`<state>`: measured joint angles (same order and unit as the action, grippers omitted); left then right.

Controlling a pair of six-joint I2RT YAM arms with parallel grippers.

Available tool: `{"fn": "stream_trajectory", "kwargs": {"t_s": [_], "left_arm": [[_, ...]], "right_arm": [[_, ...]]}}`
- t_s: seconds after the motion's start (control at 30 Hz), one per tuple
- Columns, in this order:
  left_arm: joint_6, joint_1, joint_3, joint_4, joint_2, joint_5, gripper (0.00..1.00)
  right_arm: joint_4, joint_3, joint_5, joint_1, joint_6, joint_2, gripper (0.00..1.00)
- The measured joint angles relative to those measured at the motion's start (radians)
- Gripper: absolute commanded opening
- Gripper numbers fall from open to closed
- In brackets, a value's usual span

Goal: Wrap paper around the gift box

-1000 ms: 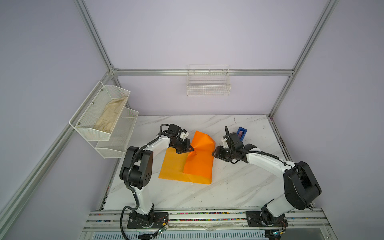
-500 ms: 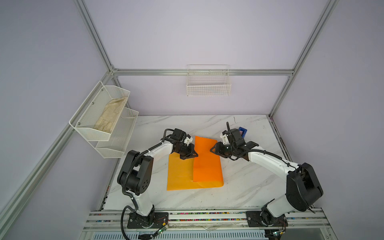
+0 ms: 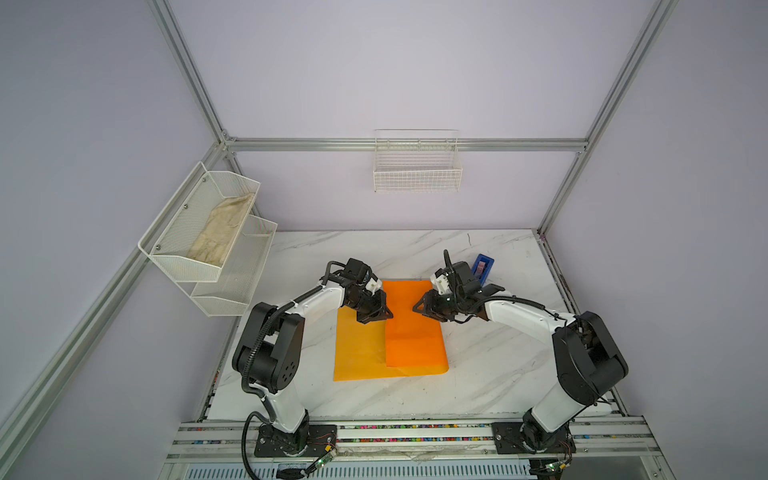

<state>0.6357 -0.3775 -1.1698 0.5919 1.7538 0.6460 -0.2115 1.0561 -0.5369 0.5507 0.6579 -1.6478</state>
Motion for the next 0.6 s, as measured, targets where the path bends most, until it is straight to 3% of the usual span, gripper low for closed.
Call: {"fn": "stream_trajectory", "kwargs": {"t_s": [0.5, 0.6], "left_arm": [[-0.004, -0.008, 0.000, 0.002, 0.037, 0.008, 0.08], [-0.011, -0.008, 0.000, 0.010, 0.037, -0.001, 0.18]], "right_arm": [[0.002, 0.001, -0.035, 0.006, 0.005, -0.008, 0.41], [-0.008, 0.006, -0.029, 0.006, -0.002, -0.018, 0.39]]}}
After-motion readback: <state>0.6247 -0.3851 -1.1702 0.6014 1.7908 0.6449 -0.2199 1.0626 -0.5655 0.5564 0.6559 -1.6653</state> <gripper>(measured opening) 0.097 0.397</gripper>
